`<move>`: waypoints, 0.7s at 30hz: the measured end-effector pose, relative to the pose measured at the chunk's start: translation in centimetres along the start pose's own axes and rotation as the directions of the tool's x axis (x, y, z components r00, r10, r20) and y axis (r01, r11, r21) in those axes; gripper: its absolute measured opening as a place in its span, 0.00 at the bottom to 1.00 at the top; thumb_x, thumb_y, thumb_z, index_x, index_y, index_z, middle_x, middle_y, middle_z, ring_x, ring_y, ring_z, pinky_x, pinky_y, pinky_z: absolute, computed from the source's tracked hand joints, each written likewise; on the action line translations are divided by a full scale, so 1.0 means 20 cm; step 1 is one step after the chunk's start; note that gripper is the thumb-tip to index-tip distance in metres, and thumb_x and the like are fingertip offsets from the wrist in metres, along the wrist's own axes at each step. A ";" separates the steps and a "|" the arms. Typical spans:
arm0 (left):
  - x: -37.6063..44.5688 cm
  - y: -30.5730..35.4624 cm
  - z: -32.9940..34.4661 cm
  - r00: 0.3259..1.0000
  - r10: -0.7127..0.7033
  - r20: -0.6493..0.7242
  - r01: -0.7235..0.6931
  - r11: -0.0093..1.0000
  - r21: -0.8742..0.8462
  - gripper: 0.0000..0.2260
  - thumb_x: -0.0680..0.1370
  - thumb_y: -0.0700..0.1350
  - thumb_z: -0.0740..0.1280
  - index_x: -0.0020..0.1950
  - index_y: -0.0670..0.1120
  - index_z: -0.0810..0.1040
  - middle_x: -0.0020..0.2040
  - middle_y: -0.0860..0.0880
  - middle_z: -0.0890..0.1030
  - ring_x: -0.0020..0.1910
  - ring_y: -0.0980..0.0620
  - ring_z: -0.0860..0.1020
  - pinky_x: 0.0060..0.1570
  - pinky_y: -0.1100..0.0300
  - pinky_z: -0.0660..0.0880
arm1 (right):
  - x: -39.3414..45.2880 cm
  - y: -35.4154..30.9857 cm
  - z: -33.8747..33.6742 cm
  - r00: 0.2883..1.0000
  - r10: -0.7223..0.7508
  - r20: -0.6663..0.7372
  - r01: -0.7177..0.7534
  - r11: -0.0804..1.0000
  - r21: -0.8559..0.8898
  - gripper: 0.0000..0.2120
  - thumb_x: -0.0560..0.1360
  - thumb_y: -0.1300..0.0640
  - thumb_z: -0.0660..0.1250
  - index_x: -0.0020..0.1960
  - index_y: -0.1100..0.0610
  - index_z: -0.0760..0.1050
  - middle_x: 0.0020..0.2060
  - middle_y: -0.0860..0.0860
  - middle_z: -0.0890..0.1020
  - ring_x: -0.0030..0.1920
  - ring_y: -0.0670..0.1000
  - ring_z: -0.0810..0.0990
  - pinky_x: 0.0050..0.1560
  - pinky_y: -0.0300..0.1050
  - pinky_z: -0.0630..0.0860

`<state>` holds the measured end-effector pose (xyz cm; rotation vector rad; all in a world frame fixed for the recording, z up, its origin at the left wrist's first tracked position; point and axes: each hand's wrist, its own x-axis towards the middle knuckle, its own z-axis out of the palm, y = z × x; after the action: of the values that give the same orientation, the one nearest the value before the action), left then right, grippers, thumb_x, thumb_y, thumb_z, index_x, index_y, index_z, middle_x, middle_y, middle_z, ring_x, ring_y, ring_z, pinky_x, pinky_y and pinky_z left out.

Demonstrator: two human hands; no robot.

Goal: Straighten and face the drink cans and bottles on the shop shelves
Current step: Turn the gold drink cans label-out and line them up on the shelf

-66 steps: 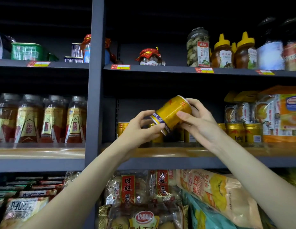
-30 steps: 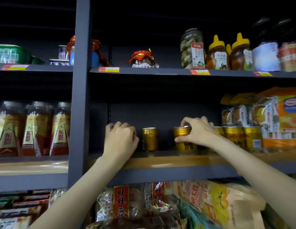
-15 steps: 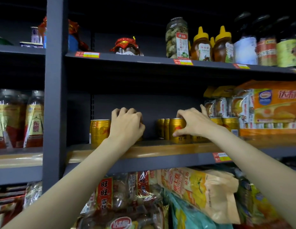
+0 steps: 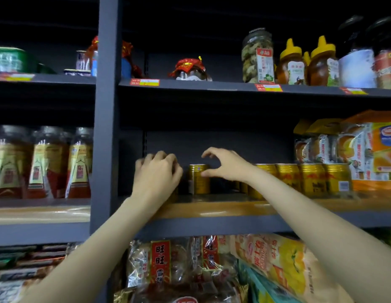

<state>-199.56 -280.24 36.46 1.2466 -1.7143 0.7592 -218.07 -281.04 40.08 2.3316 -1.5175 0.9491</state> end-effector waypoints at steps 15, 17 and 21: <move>-0.02 -0.02 0.07 0.991 0.018 -0.129 -0.028 0.997 -0.070 0.12 0.78 0.49 0.58 0.53 0.44 0.77 0.51 0.45 0.75 0.51 0.45 0.73 0.49 0.53 0.66 | 0.05 -0.02 0.05 0.952 0.305 -0.003 -0.281 0.882 0.378 0.13 0.70 0.57 0.74 0.52 0.52 0.74 0.58 0.51 0.71 0.58 0.53 0.71 0.48 0.45 0.73; -0.02 -0.02 0.06 0.993 0.020 -0.116 -0.029 0.997 -0.074 0.12 0.78 0.49 0.58 0.54 0.45 0.77 0.51 0.46 0.75 0.51 0.46 0.72 0.50 0.53 0.66 | -0.03 -0.03 -0.04 0.947 0.321 -0.014 -0.277 0.838 0.470 0.14 0.70 0.57 0.74 0.53 0.52 0.76 0.55 0.50 0.72 0.54 0.51 0.72 0.41 0.42 0.73; 0.00 -0.02 0.05 0.988 0.021 -0.154 -0.035 0.995 -0.093 0.14 0.79 0.50 0.56 0.54 0.46 0.78 0.52 0.47 0.77 0.54 0.46 0.73 0.58 0.53 0.61 | -0.17 -0.10 -0.22 0.962 0.270 -0.051 -0.182 0.766 0.617 0.11 0.70 0.56 0.74 0.51 0.51 0.76 0.50 0.48 0.76 0.50 0.48 0.75 0.44 0.42 0.75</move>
<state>-199.47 -281.19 35.98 1.0735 -1.6262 0.7611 -218.99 -275.43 41.78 2.4169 -1.6394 1.8682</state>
